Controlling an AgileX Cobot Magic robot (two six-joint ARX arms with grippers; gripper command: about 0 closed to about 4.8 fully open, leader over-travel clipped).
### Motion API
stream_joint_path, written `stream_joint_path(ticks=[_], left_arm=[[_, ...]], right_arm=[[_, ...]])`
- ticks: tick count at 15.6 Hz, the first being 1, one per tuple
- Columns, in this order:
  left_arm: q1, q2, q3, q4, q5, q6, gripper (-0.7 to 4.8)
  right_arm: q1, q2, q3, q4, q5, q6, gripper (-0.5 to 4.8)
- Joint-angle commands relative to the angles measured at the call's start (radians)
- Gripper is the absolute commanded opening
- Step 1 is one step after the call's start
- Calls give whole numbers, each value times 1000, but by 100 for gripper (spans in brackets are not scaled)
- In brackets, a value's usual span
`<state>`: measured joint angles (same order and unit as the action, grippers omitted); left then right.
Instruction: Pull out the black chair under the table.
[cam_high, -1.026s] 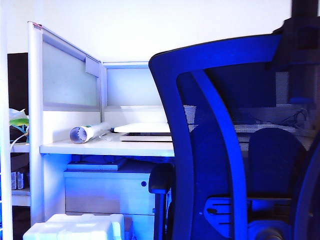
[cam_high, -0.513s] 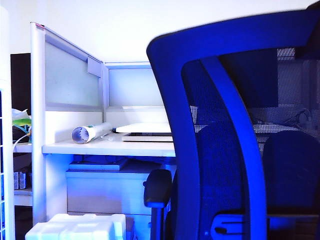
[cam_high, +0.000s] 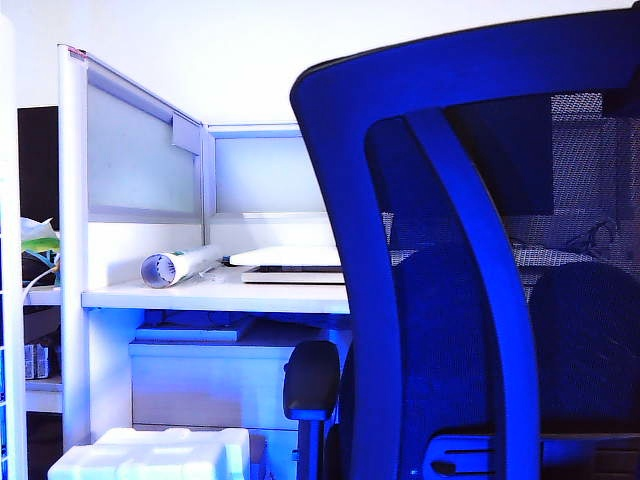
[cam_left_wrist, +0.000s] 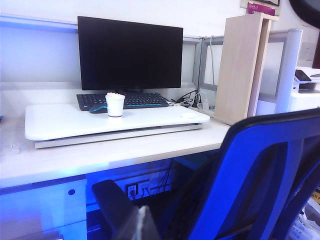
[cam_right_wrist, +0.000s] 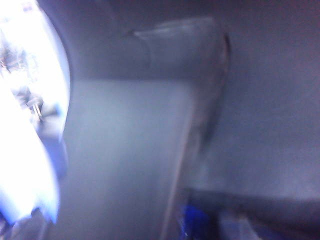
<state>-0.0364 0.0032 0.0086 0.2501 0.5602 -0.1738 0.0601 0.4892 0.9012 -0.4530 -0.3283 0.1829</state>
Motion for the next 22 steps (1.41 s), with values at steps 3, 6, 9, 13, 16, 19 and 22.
stream_joint_path(ticks=[3, 6, 9, 13, 16, 19, 22], left_arm=[[2, 0, 0, -4, 2, 1, 32], [2, 0, 0, -6, 2, 2, 32], [2, 0, 0, -10, 1, 7, 32], [2, 0, 0, -135, -62, 71, 32], [2, 1, -1, -224, -225, 74, 32], [2, 0, 0, -273, -362, 146, 32], [2, 0, -2, -317, -365, 200, 31]], right_arm=[[-5, -65, 14, 43, 87, 4, 479], [-5, -188, 14, -82, 186, 4, 479], [-5, -291, 9, -262, 254, 4, 479], [-5, -475, -188, -350, 259, 85, 479], [-4, -487, -316, -273, 217, 103, 252], [-4, -487, -455, -89, 218, 101, -8], [-3, -487, -579, -13, 244, 105, -9]])
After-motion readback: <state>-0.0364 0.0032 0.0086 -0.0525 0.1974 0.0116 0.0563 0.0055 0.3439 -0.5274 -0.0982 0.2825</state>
